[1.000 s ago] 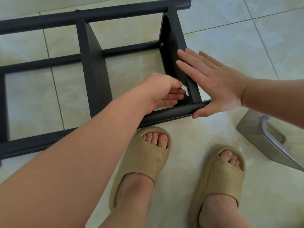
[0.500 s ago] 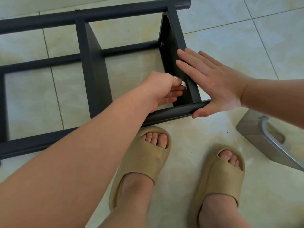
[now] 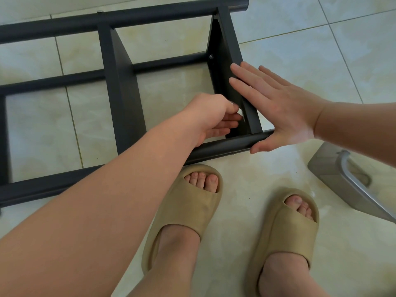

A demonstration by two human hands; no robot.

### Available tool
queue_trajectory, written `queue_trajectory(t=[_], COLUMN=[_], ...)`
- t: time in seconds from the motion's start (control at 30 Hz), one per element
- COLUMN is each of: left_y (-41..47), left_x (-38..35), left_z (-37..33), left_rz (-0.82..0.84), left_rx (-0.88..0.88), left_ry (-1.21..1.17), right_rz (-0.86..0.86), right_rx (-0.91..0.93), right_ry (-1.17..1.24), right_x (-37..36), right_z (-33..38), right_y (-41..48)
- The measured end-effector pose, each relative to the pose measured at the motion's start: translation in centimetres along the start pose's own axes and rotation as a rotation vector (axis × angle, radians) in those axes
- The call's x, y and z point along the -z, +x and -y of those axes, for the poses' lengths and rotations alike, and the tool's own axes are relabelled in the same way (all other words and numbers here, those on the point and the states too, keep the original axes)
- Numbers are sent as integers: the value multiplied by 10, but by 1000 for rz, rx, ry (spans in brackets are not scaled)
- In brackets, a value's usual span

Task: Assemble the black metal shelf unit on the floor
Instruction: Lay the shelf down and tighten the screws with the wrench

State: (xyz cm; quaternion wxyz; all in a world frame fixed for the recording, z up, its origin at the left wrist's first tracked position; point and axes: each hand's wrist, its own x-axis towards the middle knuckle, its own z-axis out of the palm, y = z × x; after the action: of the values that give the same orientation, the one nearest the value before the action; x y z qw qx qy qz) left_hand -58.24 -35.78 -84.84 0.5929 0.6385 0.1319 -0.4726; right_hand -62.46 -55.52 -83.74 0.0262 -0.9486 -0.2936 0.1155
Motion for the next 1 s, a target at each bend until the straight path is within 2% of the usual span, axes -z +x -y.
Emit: queue_trajectory(t=[0.4,1.0], left_y=[-6,-11], left_x=[-1,15], left_z=[-2,2], left_rz=[69,153], left_rx=[64,-82], left_ry=[-55,220], right_rz=[-6,1], right_rx=[2,-1], right_ry=[5,-2], right_x=[-1,0], right_z=[0,0], right_y=[0,0])
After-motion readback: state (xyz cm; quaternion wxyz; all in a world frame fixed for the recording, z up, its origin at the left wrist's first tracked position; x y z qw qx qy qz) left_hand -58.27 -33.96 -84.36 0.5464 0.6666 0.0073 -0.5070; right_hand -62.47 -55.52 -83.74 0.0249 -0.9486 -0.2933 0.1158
